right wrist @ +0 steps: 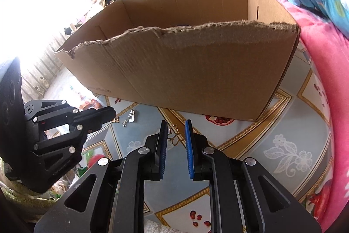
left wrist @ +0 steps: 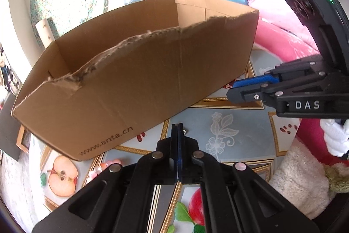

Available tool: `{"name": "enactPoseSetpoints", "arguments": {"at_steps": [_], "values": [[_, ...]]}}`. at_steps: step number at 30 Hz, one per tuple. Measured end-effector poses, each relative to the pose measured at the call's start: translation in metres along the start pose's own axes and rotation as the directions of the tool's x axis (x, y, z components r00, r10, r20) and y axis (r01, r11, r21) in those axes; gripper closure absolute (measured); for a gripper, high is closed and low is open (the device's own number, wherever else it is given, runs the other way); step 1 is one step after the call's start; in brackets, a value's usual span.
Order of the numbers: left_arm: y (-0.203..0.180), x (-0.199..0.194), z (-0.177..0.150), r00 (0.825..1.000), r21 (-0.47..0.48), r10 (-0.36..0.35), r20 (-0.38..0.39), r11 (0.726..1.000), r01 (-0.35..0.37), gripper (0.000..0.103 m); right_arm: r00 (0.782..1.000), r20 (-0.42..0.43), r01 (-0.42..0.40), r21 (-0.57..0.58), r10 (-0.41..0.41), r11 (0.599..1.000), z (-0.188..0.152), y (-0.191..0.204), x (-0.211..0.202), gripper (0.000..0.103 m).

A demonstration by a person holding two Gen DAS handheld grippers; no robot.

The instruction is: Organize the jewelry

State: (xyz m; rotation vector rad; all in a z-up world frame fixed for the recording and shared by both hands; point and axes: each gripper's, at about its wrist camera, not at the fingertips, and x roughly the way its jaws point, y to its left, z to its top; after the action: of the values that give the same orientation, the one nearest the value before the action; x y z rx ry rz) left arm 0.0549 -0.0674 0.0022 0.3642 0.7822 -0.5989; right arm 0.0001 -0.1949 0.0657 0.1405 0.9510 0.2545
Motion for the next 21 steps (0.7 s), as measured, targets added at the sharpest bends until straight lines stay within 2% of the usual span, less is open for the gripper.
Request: {"name": "enactPoseSetpoints", "arguments": {"at_steps": [2, 3, 5, 6, 7, 10, 14, 16, 21], "values": [[0.006, -0.002, 0.000, 1.000, -0.038, 0.000, 0.002, 0.999, 0.000, 0.103, 1.000, 0.003, -0.006, 0.001, 0.006, 1.000, -0.001, 0.000, -0.003, 0.089], [0.012, -0.002, -0.001, 1.000, -0.061, -0.023, -0.003, 0.998, 0.023, 0.102, 1.000, 0.005, -0.009, 0.001, 0.009, 1.000, -0.001, -0.001, -0.004, 0.089], [0.015, 0.001, 0.001, 0.999, -0.075, -0.033, -0.025, 0.997, 0.031, 0.087, 1.000, 0.007, -0.016, 0.001, 0.016, 1.000, -0.001, -0.001, -0.005, 0.089], [0.016, 0.001, 0.001, 0.999, -0.080, -0.028, -0.020, 0.996, 0.027, 0.071, 1.000, 0.008, -0.020, 0.001, 0.020, 1.000, -0.002, -0.001, -0.006, 0.089], [0.016, 0.001, 0.002, 0.999, -0.087, -0.038, -0.016, 0.996, 0.036, 0.064, 1.000, 0.008, -0.024, 0.002, 0.024, 1.000, -0.002, -0.001, -0.005, 0.089], [0.017, 0.009, 0.005, 0.998, -0.116, -0.060, -0.027, 0.992, 0.057, 0.064, 0.999, 0.013, -0.031, 0.001, 0.031, 1.000, -0.003, 0.001, -0.001, 0.089], [0.011, 0.019, 0.008, 0.998, -0.089, -0.031, -0.046, 0.996, 0.026, 0.065, 0.999, 0.021, -0.031, -0.001, 0.031, 1.000, -0.003, -0.003, -0.001, 0.089], [0.007, 0.026, 0.010, 0.998, -0.072, -0.021, -0.063, 0.997, 0.016, 0.083, 0.999, 0.022, -0.032, 0.006, 0.032, 0.999, -0.004, -0.008, -0.001, 0.089], [0.002, 0.030, 0.011, 0.997, -0.051, 0.009, -0.073, 0.999, -0.013, 0.095, 0.999, 0.030, -0.036, 0.026, 0.035, 0.999, -0.010, -0.014, -0.005, 0.089]]}}
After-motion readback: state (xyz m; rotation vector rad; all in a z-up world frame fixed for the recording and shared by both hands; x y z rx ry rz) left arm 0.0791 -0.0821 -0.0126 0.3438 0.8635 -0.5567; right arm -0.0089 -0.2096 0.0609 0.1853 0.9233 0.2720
